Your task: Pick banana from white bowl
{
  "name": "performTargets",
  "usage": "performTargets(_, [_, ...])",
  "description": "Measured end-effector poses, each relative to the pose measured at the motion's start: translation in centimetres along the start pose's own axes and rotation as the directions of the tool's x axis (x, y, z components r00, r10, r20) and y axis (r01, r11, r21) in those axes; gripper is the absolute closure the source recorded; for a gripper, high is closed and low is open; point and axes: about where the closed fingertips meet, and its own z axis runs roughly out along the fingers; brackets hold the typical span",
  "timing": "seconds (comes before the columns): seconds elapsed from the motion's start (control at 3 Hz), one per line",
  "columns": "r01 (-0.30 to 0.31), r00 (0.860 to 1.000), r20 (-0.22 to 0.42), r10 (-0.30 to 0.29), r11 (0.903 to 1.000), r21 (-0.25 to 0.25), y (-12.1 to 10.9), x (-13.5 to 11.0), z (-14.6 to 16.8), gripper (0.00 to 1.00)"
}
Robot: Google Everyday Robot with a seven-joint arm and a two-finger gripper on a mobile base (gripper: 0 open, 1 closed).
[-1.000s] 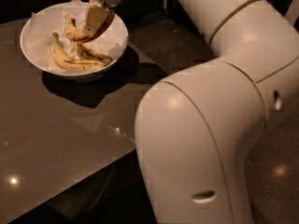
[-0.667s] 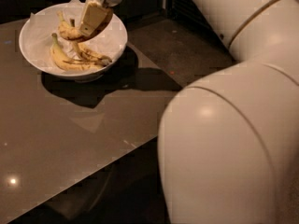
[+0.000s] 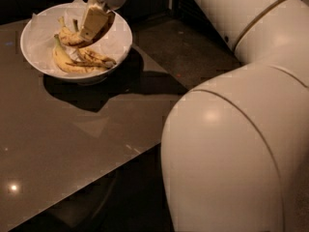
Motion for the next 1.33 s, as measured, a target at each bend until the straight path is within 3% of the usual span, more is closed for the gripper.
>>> performTargets(0.33, [-0.028,1.0,0.008,0.028,0.9996,-0.001,2.3,-0.7,-1.0,1.0])
performTargets(0.67, [-0.065,0.995,0.075,0.063,0.9975,0.027,7.3,-2.9,-4.1,1.0])
performTargets(1.33, [-0.084,0.995,0.045,0.084,0.9964,-0.009,10.2,-1.8,-3.1,1.0])
